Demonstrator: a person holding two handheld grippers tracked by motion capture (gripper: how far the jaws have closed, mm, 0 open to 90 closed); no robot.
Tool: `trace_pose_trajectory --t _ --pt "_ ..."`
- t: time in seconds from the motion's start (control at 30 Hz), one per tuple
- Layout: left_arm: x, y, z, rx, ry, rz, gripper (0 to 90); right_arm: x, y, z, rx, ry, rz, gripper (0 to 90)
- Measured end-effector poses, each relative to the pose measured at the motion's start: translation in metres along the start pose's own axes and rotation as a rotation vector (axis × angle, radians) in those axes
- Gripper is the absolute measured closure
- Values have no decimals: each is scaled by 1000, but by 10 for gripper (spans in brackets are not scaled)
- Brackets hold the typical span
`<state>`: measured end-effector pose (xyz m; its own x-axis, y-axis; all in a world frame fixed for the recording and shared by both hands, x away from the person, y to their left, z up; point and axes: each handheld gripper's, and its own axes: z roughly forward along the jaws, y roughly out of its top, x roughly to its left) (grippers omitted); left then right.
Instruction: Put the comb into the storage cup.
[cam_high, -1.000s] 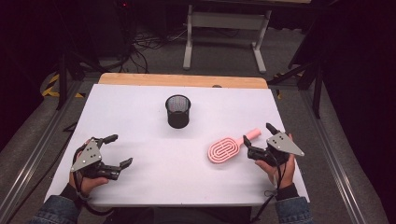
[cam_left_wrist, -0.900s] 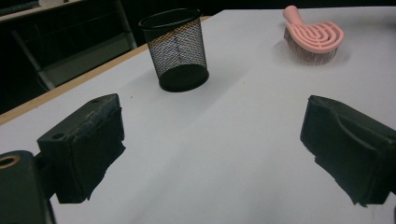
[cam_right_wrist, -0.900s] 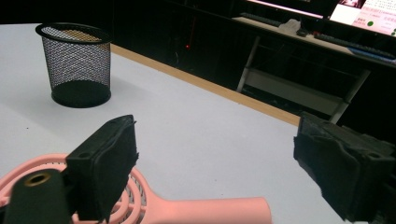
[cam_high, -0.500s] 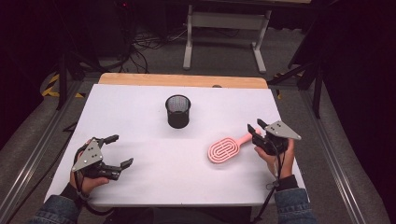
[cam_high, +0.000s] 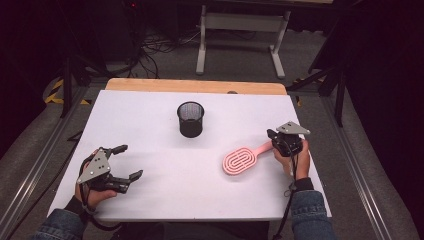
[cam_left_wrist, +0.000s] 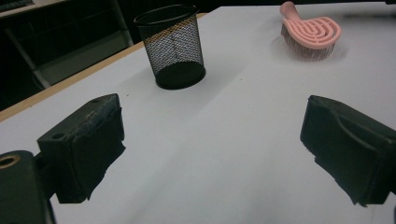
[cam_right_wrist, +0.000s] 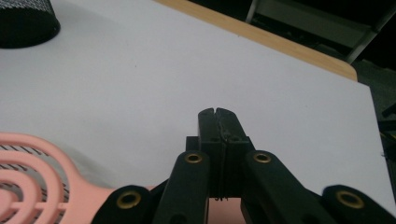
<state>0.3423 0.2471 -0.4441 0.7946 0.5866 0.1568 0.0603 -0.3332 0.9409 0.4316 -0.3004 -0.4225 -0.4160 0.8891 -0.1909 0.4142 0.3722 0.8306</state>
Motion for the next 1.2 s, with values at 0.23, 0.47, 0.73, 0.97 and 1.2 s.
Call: trace_pose_trajectory --t 0.23,0.47,0.73,0.97,1.2 --pt "0 0 1 0 -4 -3 72 -4 -4 10 55 -2 2 900" --pt "0 0 2 5 -8 3 72 -3 -7 18 111 7 -13 900" --pt "0 0 2 4 -9 1 72 2 -8 22 169 40 -33 900" --pt "0 0 1 2 -10 0 73 7 -8 20 193 63 -39 900" --pt "0 0 1 4 -12 -1 74 10 -8 14 223 93 -36 900"
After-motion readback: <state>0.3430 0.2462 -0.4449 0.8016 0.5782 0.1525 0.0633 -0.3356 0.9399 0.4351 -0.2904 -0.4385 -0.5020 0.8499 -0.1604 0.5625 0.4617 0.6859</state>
